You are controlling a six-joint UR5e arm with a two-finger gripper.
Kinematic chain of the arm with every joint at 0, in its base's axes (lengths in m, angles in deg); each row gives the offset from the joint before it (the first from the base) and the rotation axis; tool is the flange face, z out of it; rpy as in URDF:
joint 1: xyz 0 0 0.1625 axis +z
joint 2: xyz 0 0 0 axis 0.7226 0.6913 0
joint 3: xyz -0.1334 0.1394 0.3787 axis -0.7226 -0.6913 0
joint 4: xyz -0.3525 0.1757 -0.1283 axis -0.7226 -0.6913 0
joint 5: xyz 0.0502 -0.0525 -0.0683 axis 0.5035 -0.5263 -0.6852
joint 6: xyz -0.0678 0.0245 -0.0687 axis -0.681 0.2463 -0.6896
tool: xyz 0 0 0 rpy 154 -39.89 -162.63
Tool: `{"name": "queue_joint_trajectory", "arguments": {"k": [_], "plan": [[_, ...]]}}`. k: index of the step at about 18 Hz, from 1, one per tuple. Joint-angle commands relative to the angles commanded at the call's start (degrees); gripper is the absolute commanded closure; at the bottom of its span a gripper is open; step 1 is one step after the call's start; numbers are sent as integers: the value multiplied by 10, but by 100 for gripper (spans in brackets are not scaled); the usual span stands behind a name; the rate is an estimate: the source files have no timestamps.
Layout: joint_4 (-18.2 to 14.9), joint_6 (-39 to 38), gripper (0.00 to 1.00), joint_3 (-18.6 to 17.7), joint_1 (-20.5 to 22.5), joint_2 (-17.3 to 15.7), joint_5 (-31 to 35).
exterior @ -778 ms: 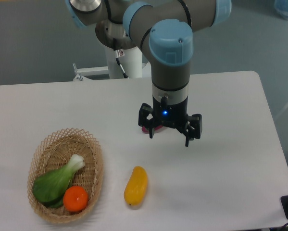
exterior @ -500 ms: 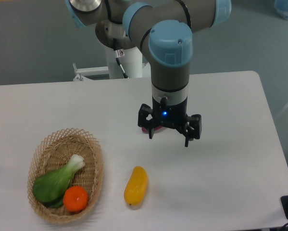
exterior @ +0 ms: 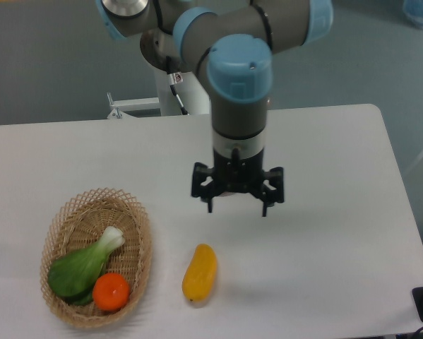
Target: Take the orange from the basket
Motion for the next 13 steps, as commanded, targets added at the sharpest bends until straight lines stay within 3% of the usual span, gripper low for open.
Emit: {"name": "queue_joint_trajectory", "arguments": {"k": [5,11,12,13], "plan": [[0,-173,0,-21,-70,5,-13],[2,-306,0,-19,-138,63,-24],[6,-331,0,-13,-149,78,-24],[31,-356,0,-12,-156,89,-23]]}}
